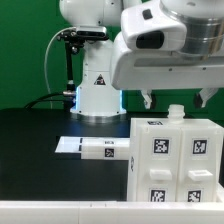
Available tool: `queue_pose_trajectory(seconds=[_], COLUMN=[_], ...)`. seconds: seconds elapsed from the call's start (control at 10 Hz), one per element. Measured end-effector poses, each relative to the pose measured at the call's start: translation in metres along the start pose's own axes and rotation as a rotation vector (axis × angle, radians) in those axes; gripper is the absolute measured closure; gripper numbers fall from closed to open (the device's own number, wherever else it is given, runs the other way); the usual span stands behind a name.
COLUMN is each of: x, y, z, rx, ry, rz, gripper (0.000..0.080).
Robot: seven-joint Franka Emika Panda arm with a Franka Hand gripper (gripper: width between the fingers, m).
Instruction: Assemble cabinet
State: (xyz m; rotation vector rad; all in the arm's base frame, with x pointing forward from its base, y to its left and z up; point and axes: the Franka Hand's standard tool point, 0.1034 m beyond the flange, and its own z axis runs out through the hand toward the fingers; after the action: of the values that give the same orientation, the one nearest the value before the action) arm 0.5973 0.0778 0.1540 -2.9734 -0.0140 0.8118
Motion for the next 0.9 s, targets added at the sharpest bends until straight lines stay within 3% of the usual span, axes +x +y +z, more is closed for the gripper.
queue_pose_trajectory(seconds=[0.1,0.2,0.3,0.4,0.6,0.7,0.9], x=[-0.003,-0.011,-0.019,-0.037,-0.072,-0.077,-0.074], y=[0.001,0.004,0.005,0.009,0.031,0.035,0.034], z=[-0.005,-0.006,-0.001,0.010,0.034,0.044,0.043], rx=[0.003,0.004,0.001,-0.002,0.007,0.027,0.023], ry=[0.007,0.009,0.027,0.033,0.012,-0.028,-0.025], rz=[0.004,-0.001,-0.005,-0.015,-0.013,0.046,0.038], gripper=[0.0031,0.0009,0.0009,0.0002,0.0002,0.0002,0.0002])
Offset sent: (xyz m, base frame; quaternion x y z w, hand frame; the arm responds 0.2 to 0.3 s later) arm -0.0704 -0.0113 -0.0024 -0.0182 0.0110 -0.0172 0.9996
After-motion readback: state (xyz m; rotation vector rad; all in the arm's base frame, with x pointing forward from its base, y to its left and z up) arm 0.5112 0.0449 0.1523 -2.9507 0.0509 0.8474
